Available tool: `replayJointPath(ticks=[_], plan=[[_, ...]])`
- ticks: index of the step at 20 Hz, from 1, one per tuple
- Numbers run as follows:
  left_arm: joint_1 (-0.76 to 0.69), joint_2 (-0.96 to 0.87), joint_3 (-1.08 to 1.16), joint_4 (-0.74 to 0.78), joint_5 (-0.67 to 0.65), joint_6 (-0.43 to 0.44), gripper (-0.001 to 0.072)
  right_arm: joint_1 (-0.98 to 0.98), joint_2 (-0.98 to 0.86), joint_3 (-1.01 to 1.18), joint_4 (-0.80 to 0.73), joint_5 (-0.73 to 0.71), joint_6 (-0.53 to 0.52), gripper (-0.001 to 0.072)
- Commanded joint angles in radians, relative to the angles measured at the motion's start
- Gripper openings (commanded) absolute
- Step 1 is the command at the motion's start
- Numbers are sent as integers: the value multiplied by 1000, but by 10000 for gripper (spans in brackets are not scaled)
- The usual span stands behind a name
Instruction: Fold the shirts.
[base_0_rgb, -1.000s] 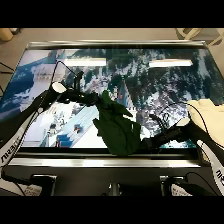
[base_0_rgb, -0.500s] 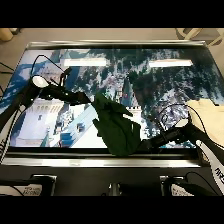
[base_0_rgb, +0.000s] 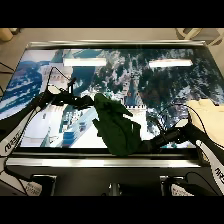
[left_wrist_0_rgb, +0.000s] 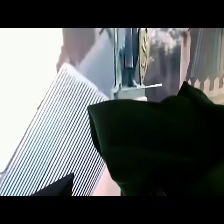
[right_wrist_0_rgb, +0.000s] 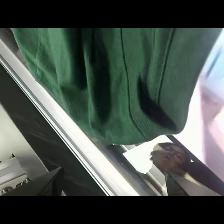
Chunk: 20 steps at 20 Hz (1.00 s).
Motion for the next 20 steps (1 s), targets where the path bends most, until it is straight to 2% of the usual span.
replayJointPath(ticks=[1,3,5,8,11,14,15,16,17,19,20], plan=[[-24,-34,-2,-69,137,51,526,1,0,0,1,14,1,705],[-45,-34,-2,-71,182,51,330,1,0,0,2,8,2,705],[-72,-34,-1,-71,206,58,29,1,0,0,5,-2,14,705],[-83,-16,0,-70,196,114,22,1,0,0,22,-16,16,705],[-76,22,0,-52,194,126,21,22,-1,-1,68,-40,16,705],[-74,60,0,-36,193,125,21,169,-15,0,73,-162,83,673],[-74,71,0,-36,189,125,21,216,-19,0,72,-220,130,622],[-74,80,0,-36,186,125,21,249,-19,0,79,-269,174,600],[-74,92,0,-36,183,125,21,262,-19,1,88,-280,175,464],[-65,118,0,-27,170,125,20,253,-15,12,72,-262,165,18],[-61,146,1,11,169,125,19,238,-3,33,35,-242,149,19]])
